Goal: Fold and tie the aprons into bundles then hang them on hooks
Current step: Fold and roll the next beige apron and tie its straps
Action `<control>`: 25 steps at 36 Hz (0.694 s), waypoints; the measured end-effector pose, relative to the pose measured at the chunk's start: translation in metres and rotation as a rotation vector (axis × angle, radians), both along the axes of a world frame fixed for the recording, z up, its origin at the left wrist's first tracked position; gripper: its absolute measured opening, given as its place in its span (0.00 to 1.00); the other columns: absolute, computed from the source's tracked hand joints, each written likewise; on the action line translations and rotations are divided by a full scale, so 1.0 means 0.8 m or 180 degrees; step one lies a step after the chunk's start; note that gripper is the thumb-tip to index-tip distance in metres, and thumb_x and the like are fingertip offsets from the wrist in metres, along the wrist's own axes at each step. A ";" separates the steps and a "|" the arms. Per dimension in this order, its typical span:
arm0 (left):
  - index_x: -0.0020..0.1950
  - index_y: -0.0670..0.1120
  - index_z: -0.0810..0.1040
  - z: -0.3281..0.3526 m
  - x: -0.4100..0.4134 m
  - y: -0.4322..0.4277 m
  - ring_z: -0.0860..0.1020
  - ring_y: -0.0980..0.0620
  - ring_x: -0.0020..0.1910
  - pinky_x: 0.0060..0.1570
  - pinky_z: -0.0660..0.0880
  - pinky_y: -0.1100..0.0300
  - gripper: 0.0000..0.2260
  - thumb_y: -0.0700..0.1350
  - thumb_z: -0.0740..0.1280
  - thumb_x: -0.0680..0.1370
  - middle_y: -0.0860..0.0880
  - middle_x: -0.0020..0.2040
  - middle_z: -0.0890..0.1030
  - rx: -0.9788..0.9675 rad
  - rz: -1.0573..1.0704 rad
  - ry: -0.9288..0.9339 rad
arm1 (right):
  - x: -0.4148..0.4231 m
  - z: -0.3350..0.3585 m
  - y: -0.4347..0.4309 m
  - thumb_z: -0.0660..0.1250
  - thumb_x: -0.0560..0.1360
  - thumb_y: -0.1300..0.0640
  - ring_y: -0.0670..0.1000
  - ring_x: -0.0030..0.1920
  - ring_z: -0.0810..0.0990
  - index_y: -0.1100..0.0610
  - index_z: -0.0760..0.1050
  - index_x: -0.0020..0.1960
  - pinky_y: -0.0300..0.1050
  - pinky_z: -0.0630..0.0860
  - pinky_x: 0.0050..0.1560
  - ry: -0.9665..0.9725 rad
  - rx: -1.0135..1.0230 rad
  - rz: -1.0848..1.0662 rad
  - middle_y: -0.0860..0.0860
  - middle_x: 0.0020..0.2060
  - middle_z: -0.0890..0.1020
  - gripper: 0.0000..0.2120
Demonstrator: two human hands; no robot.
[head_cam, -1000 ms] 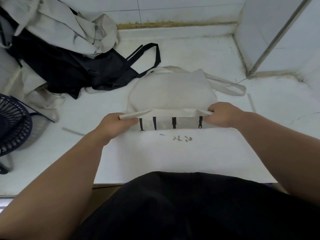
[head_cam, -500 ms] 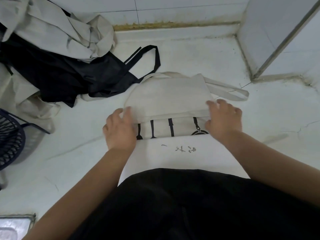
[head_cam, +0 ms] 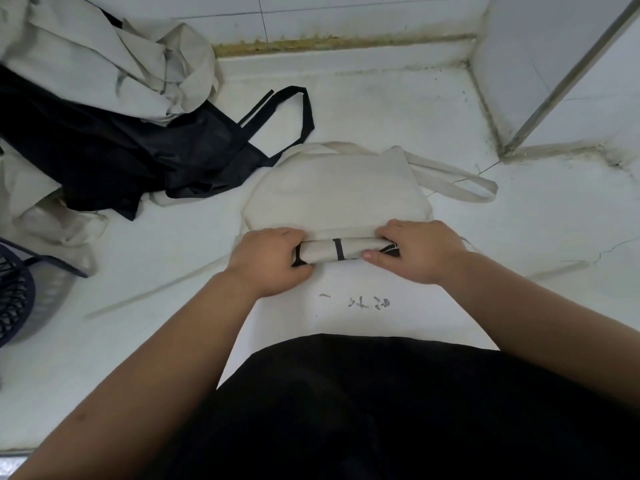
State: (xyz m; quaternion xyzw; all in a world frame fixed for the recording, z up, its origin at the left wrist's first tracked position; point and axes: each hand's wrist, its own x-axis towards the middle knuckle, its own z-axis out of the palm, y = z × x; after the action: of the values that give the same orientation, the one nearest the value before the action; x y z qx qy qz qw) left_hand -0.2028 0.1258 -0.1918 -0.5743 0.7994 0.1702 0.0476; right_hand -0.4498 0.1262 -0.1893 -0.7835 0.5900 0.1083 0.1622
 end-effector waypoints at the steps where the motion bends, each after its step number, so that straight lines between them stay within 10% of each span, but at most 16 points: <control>1: 0.50 0.52 0.76 0.006 0.000 -0.006 0.77 0.50 0.47 0.45 0.73 0.55 0.15 0.59 0.59 0.72 0.55 0.44 0.78 0.0142 0.0059 0.0112 | 0.000 0.006 -0.003 0.46 0.72 0.28 0.51 0.50 0.76 0.48 0.73 0.59 0.48 0.73 0.51 -0.0072 0.0094 -0.0103 0.45 0.49 0.77 0.31; 12: 0.53 0.51 0.71 0.026 -0.002 -0.084 0.73 0.52 0.49 0.46 0.69 0.56 0.20 0.67 0.61 0.75 0.57 0.44 0.73 0.1112 0.0517 0.0275 | -0.008 0.035 -0.061 0.63 0.71 0.33 0.51 0.43 0.74 0.51 0.73 0.44 0.44 0.67 0.40 -0.0294 0.0399 -0.0423 0.44 0.36 0.74 0.20; 16: 0.63 0.52 0.70 0.008 -0.007 -0.088 0.71 0.47 0.60 0.57 0.66 0.53 0.17 0.59 0.59 0.79 0.51 0.61 0.73 0.0154 -0.0201 -0.0556 | -0.005 0.013 -0.065 0.56 0.77 0.37 0.55 0.60 0.73 0.45 0.66 0.66 0.51 0.64 0.61 0.0507 0.0020 -0.0241 0.50 0.59 0.76 0.21; 20: 0.78 0.50 0.53 -0.015 -0.032 -0.058 0.52 0.49 0.76 0.73 0.47 0.53 0.25 0.44 0.55 0.81 0.49 0.78 0.53 -0.0127 -0.0715 -0.0411 | 0.012 -0.014 -0.047 0.53 0.81 0.51 0.59 0.73 0.56 0.42 0.48 0.75 0.59 0.46 0.74 0.0702 -0.0068 0.0027 0.54 0.75 0.55 0.26; 25: 0.79 0.49 0.40 -0.040 -0.042 -0.034 0.38 0.53 0.77 0.75 0.37 0.49 0.34 0.65 0.44 0.79 0.53 0.79 0.39 0.0243 -0.0471 -0.0122 | 0.024 -0.037 -0.025 0.31 0.73 0.36 0.57 0.74 0.49 0.46 0.42 0.77 0.55 0.37 0.74 0.0202 0.0088 -0.0156 0.53 0.77 0.47 0.34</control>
State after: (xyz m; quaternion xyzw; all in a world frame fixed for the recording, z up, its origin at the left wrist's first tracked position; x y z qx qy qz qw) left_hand -0.2360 0.0988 -0.2234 -0.5146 0.8315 0.1856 0.0972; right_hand -0.4306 0.1062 -0.2188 -0.7627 0.6123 0.1373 0.1568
